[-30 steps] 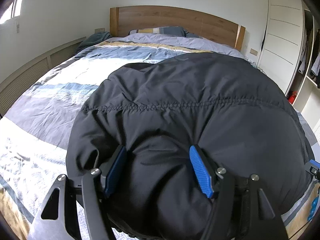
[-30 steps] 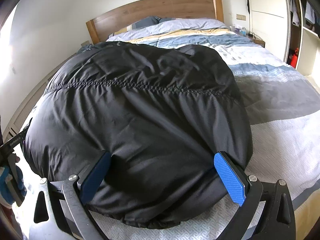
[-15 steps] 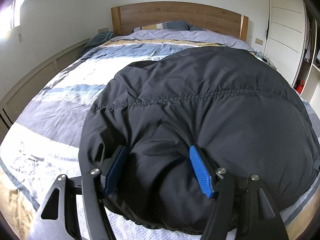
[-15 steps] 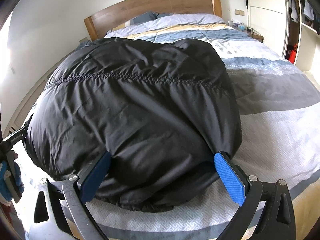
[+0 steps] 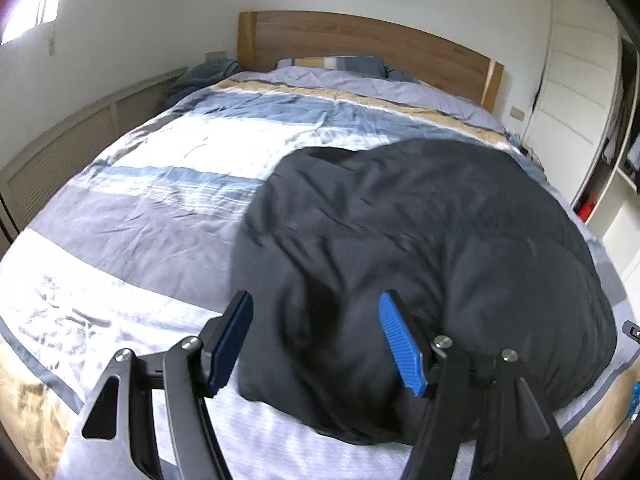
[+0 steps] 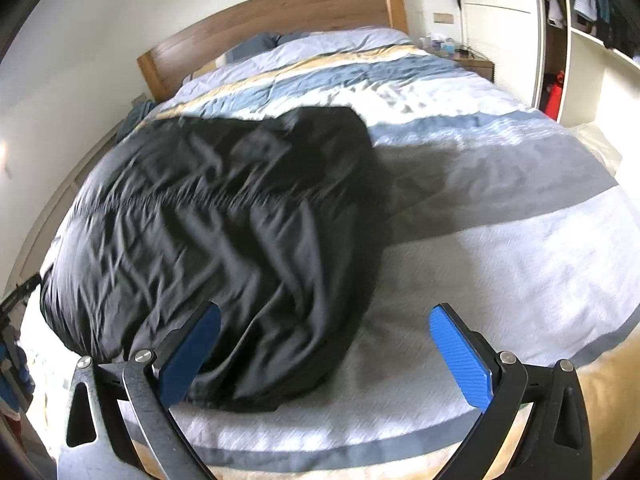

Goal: Fold large clothes
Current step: 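Grasp the coat bundle with both grippers and lift it off the bed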

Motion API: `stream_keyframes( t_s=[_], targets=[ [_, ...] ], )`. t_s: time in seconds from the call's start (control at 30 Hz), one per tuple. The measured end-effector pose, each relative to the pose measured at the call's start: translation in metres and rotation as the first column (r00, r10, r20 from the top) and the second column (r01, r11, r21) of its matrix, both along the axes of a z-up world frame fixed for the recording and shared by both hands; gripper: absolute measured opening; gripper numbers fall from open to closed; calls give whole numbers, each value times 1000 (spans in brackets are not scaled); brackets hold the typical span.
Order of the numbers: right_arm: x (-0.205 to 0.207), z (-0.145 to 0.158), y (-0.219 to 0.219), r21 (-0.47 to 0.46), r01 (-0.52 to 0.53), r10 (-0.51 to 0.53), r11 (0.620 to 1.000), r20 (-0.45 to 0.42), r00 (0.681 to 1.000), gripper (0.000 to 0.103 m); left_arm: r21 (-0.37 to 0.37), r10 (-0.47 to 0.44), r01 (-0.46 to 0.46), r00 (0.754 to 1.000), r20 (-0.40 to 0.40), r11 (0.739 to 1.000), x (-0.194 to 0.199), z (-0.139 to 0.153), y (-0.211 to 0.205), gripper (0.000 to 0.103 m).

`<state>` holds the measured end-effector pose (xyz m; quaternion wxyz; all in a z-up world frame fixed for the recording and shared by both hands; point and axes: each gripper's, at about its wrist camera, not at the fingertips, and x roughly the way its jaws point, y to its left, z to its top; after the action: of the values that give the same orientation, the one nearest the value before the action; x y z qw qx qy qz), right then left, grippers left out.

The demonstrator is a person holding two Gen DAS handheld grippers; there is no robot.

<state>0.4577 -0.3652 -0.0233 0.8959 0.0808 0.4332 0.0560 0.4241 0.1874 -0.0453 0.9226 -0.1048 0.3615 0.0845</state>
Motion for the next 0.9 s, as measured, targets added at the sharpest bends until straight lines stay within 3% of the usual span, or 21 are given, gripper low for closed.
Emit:
stream_keyframes(
  t_s=[0.17,0.3,0.47,0.53,0.6,0.67,0.8,0.9],
  targets=[
    [40,-7,-20,157,14,-3,988,-73,997,103,-135,-12,2,997,-75,991,25,-12,50,69],
    [75,-37,-24,258,17,30,966,-177,984,103,-281,-47,12,992,-118,960,50,-31,81,69],
    [105,-80,-24,409,27,95,912,-276,957,103,-405,-113,41,981,-155,914,80,-65,101,69],
    [113,-98,-24,490,37,127,871,-296,947,103,-467,-146,56,976,-159,882,91,-82,107,71],
    [118,-112,-24,554,48,146,831,-301,942,103,-512,-171,64,971,-165,857,100,-98,110,83],
    [120,-118,-19,579,33,167,815,-289,943,103,-593,-200,66,966,-164,803,105,-118,113,87],
    [130,-122,8,670,-47,289,741,-255,923,103,-738,-217,74,971,-100,670,105,-138,118,88],
    [134,-128,21,699,-85,331,710,-225,916,103,-793,-230,92,971,-62,602,104,-146,117,88]
  ],
)
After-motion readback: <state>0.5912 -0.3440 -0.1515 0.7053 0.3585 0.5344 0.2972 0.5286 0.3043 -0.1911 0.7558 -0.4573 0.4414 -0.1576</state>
